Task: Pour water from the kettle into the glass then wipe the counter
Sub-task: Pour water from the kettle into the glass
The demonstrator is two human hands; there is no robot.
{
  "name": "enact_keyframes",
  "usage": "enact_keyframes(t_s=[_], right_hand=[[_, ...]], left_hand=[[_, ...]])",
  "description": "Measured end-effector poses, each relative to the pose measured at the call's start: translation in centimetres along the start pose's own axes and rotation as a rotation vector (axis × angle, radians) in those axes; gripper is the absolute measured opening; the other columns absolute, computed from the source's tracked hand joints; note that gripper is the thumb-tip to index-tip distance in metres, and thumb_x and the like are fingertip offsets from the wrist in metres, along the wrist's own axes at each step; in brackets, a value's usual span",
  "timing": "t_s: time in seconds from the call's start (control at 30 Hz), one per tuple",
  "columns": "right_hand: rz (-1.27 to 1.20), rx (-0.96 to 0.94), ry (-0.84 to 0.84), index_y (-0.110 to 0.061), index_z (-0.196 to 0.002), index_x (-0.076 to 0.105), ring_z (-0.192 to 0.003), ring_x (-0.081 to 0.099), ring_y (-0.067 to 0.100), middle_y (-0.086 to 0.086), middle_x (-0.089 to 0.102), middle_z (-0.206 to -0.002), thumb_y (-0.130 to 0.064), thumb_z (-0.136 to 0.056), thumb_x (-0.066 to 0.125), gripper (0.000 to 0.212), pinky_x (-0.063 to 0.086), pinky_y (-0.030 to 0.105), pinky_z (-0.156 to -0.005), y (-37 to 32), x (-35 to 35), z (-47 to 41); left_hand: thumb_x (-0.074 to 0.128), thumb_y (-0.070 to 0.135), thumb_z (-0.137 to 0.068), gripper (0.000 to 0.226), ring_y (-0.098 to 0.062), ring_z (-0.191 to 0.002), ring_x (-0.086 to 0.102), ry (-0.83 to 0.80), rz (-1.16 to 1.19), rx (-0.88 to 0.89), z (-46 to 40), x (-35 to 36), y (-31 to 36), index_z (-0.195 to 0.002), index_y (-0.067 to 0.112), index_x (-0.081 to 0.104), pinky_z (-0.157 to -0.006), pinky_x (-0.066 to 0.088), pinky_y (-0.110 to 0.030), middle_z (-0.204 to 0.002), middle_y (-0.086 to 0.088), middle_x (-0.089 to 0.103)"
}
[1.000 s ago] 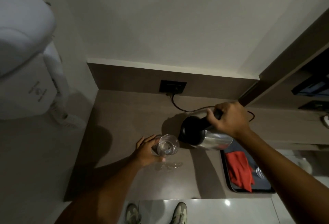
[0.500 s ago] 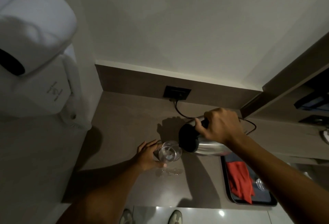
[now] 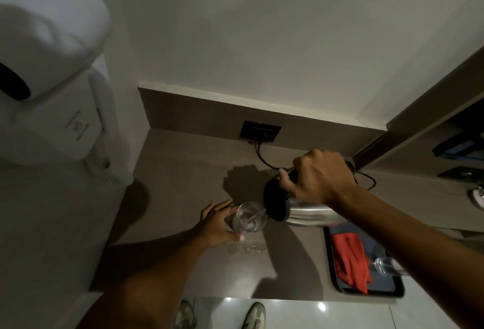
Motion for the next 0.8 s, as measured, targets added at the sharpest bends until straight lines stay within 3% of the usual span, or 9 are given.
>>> enact_keyframes(t_s=[0.17,0.3,0.47,0.8], right_hand=[[0.010,-0.002,-0.039,-0.017,-0.049,0.043,-0.036,0.032,0.013,-0.004,0.037,-0.043,-0.058,-0.089,0.032,0.058,0.023,0.021,-0.043,0.0,-1.0,-0.3],[0.012,-0.009,-0.060,-0.016,-0.050,0.042,-0.037,0.033,0.014,-0.003,0.038,-0.044,-0.057,-0.090,0.034,0.058,0.023,0.021,-0.043,-0.1,-1.6,-0.5],[0.021,-0.009,-0.070,-0.013,-0.052,0.049,-0.038,0.037,0.014,-0.001,0.040,-0.046,-0.057,-0.091,0.034,0.060,0.026,0.021,-0.044,-0.2,-2.5,-0.9],[0.032,-0.002,-0.097,-0.016,-0.051,0.042,-0.039,0.037,0.014,-0.001,0.039,-0.047,-0.057,-0.090,0.034,0.058,0.024,0.021,-0.044,-0.4,-2.9,-1.2]], left_hand=[[0.068,0.085,-0.044,0.114,-0.024,-0.148,0.004,0.029,-0.031,0.033,-1.0,0.6,-1.3,-0.144,0.046,0.028,-0.119,0.013,-0.048,-0.159,0.019,0.018],[0.069,0.085,-0.044,0.112,-0.024,-0.148,0.005,0.054,-0.038,0.046,-1.1,0.8,-1.4,-0.142,0.048,0.030,-0.119,0.012,-0.048,-0.159,0.018,0.019],[0.079,0.069,-0.055,0.105,-0.029,-0.147,0.001,0.049,-0.030,0.022,-0.6,0.3,-0.8,-0.145,0.044,0.030,-0.118,0.012,-0.048,-0.160,0.014,0.019],[0.078,0.071,-0.052,0.107,-0.027,-0.148,0.002,0.055,-0.024,0.015,-0.8,0.6,-0.9,-0.144,0.045,0.031,-0.118,0.014,-0.047,-0.159,0.015,0.019]])
Point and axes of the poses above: each hand's wrist, its own z-axis away from the middle knuckle, its own x-axis out of the palm, y = z × x, the point moved 4 cm from there along -z, towards the middle knuckle
